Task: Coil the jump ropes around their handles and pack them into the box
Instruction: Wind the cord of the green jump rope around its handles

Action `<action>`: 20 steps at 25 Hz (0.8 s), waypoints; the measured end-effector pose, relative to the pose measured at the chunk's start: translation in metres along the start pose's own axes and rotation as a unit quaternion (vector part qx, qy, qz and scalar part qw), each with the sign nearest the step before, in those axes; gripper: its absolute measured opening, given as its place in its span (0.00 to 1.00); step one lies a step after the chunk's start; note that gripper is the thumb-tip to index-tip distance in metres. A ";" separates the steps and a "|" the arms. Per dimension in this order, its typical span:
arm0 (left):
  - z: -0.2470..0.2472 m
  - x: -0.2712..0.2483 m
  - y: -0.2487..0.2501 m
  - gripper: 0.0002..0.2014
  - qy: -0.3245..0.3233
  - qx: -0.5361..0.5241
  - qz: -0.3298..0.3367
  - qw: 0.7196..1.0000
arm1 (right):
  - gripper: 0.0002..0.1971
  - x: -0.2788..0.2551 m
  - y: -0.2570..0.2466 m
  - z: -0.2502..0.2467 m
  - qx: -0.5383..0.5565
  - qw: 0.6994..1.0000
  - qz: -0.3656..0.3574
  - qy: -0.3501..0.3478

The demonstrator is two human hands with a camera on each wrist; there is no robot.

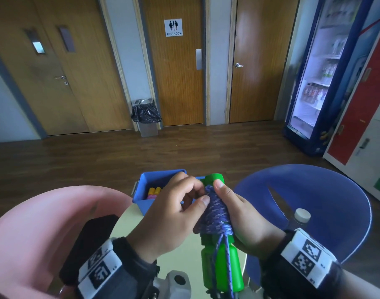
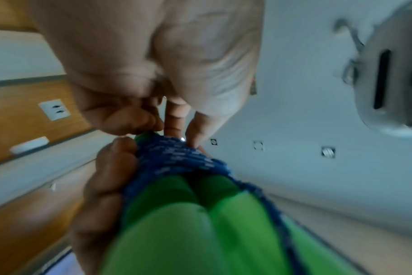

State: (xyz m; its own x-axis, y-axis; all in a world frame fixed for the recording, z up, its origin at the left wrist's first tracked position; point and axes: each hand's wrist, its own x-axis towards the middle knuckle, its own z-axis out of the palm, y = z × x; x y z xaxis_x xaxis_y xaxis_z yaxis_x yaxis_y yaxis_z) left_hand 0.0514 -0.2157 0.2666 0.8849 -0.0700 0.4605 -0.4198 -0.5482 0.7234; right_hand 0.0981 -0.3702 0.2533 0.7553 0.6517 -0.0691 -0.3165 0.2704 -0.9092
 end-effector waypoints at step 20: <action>0.002 0.007 0.014 0.06 0.012 0.040 0.016 0.999 | 0.16 -0.007 -0.014 0.007 0.112 0.989 0.097 -0.019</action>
State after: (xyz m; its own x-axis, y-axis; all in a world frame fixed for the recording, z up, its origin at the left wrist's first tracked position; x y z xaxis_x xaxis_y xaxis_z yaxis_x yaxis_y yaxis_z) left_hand 0.0522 -0.2257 0.2795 0.8655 -0.0700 0.4960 -0.4301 -0.6114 0.6642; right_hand 0.0934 -0.3742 0.2693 0.6475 0.7316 -0.2134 -0.5752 0.2856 -0.7665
